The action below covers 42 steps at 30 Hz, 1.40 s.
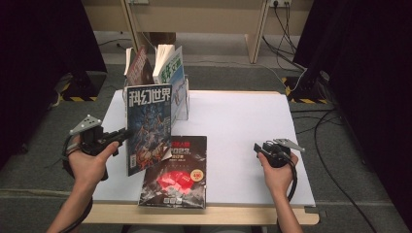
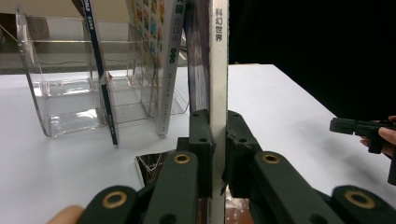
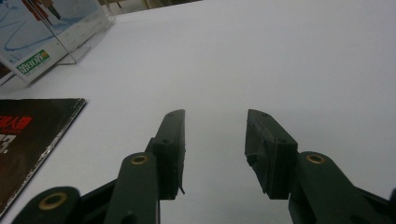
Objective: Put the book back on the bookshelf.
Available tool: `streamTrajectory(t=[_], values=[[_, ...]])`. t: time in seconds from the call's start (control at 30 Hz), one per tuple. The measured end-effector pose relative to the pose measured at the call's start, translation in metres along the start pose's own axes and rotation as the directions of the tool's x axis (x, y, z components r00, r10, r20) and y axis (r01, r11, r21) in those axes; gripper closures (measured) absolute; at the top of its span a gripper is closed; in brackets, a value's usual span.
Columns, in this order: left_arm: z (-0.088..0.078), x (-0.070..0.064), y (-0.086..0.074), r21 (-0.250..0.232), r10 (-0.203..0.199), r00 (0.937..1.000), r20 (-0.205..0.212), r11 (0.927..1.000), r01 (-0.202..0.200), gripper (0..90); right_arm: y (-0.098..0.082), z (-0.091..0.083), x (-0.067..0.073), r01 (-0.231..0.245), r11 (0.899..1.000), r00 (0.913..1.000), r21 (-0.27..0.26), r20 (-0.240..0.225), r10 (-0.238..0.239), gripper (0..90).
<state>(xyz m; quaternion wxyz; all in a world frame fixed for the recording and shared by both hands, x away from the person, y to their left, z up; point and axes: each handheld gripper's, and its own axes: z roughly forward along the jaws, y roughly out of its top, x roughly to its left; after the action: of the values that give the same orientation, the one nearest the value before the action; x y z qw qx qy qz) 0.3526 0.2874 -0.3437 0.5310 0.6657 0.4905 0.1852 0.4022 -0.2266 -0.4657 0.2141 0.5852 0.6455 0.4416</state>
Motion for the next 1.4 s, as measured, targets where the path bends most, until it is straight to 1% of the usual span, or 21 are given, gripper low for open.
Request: streamTrajectory(t=[0.1,0.23,0.37,0.57,0.7,0.9,0.97,1.07,1.1,1.3,1.4], values=[[-0.001,0.004,0.0,0.0,-0.014,0.9999,0.003,0.9999,0.014,83.1,0.0,0.0,-0.002,0.001,1.0,1.0,-0.001,-0.001,-0.001,58.5],[-0.004,0.005,0.0,0.0,-0.008,1.0,-0.003,1.0,0.008,83.1,0.0,0.0,-0.002,-0.007,1.0,1.0,0.001,0.002,0.007,58.5],[-0.009,0.005,-0.001,0.001,-0.007,1.0,-0.003,1.0,0.007,83.2,-0.001,0.001,-0.003,-0.004,1.0,1.0,0.001,0.002,0.004,58.5],[-0.017,0.008,-0.003,-0.014,-0.006,1.0,-0.006,0.9999,0.006,83.2,0.0,0.001,-0.003,-0.004,1.0,1.0,-0.001,0.004,0.004,58.5],[-0.022,0.009,-0.004,-0.018,0.005,0.9999,-0.015,0.9998,-0.005,83.2,-0.001,0.001,-0.004,-0.009,1.0,0.9999,0.001,0.007,0.009,58.5],[-0.03,0.013,-0.006,-0.03,-0.009,0.9999,-0.013,0.9995,0.009,83.2,-0.001,0.002,-0.004,-0.007,1.0,0.9999,0.006,0.008,0.007,58.5],[-0.033,0.013,-0.006,-0.031,-0.006,0.9998,-0.02,0.9995,0.006,83.2,-0.001,0.002,-0.003,-0.002,1.0,1.0,0.005,0.009,0.002,58.5],[-0.037,0.012,-0.006,-0.031,0.0,0.9997,-0.025,0.9995,-0.001,83.2,-0.002,0.003,-0.002,-0.008,1.0,0.9999,0.004,0.008,0.008,58.5],[-0.037,0.012,-0.006,-0.035,0.002,0.9997,-0.026,0.9994,-0.003,83.2,-0.001,0.003,-0.003,-0.003,1.0,1.0,0.003,0.007,0.003,58.5],[-0.042,0.013,-0.002,-0.053,0.017,0.9987,-0.048,0.9984,-0.02,83.2,-0.001,0.004,-0.003,-0.011,1.0,0.9999,0.007,0.01,0.011,58.5],[-0.044,0.015,0.0,-0.064,0.015,0.9982,-0.058,0.9978,-0.019,83.2,-0.002,0.004,-0.004,-0.004,1.0,0.9999,0.004,0.011,0.004,58.5]])
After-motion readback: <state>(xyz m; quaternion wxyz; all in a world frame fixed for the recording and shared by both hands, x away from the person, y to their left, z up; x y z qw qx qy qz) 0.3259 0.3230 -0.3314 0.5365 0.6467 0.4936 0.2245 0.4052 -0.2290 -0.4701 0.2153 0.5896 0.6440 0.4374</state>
